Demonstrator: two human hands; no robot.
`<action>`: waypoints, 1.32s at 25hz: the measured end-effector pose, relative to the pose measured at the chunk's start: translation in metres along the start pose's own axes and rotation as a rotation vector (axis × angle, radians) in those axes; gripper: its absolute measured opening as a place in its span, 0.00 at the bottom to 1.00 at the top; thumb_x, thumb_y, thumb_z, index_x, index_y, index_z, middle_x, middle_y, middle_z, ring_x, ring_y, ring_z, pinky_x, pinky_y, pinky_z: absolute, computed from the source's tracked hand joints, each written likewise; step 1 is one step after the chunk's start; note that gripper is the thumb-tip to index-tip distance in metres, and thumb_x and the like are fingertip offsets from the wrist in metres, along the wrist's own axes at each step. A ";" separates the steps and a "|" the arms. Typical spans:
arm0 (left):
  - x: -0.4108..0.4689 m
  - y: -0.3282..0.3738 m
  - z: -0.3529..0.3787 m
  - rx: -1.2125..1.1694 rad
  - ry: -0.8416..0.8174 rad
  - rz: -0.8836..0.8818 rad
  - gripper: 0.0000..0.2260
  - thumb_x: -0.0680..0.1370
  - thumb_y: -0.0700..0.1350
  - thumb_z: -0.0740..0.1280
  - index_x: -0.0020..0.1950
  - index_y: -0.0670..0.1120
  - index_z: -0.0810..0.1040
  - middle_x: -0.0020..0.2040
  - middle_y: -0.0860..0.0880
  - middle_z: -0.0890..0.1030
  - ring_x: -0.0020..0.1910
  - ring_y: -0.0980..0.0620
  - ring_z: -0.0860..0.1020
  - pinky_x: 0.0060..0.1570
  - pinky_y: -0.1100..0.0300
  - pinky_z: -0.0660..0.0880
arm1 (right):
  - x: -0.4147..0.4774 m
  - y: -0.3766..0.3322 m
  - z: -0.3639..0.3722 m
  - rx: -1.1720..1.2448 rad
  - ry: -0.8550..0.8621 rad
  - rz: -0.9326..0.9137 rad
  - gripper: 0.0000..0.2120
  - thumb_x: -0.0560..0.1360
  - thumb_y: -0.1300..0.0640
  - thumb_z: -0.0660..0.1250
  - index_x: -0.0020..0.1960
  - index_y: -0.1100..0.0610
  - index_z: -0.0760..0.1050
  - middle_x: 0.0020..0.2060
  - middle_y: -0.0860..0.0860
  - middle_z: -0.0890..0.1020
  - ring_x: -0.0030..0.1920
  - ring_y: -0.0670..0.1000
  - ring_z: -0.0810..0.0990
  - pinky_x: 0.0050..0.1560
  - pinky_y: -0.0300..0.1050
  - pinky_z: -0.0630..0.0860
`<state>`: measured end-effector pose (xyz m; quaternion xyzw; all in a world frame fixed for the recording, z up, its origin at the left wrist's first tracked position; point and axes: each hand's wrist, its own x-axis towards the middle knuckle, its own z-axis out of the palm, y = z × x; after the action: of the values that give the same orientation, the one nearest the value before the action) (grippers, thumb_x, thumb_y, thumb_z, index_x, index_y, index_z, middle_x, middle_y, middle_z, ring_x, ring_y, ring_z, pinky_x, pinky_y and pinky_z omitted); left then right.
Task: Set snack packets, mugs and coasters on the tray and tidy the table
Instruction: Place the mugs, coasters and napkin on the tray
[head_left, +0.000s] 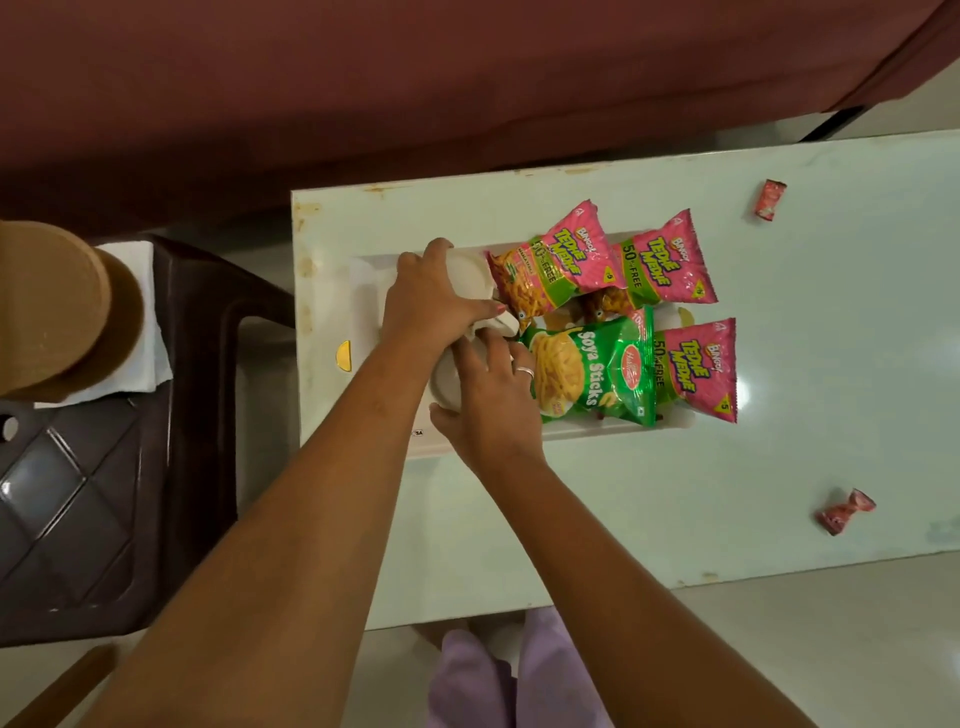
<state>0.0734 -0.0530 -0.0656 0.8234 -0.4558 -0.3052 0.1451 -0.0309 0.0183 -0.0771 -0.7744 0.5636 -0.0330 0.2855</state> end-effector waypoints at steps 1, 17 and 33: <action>-0.001 0.001 0.001 0.003 0.004 -0.010 0.37 0.65 0.59 0.75 0.69 0.50 0.65 0.64 0.42 0.71 0.61 0.43 0.73 0.56 0.54 0.73 | 0.001 0.003 -0.003 -0.005 -0.014 -0.025 0.36 0.67 0.51 0.72 0.70 0.52 0.60 0.69 0.56 0.63 0.68 0.62 0.59 0.60 0.56 0.72; -0.024 -0.021 -0.005 -0.374 0.107 -0.101 0.26 0.75 0.41 0.69 0.71 0.50 0.68 0.70 0.46 0.72 0.68 0.44 0.70 0.68 0.49 0.69 | -0.010 0.006 0.007 0.207 0.097 0.142 0.46 0.66 0.51 0.75 0.74 0.60 0.52 0.72 0.57 0.60 0.72 0.57 0.60 0.68 0.49 0.64; -0.024 -0.022 -0.004 -0.372 0.086 -0.092 0.26 0.76 0.41 0.68 0.73 0.49 0.66 0.70 0.44 0.72 0.68 0.43 0.71 0.68 0.51 0.69 | -0.006 0.004 0.006 0.242 0.096 0.142 0.45 0.66 0.56 0.74 0.74 0.61 0.51 0.72 0.57 0.60 0.71 0.57 0.62 0.67 0.47 0.64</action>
<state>0.0813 -0.0215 -0.0650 0.8147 -0.3470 -0.3551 0.2998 -0.0344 0.0255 -0.0825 -0.6903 0.6217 -0.1176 0.3509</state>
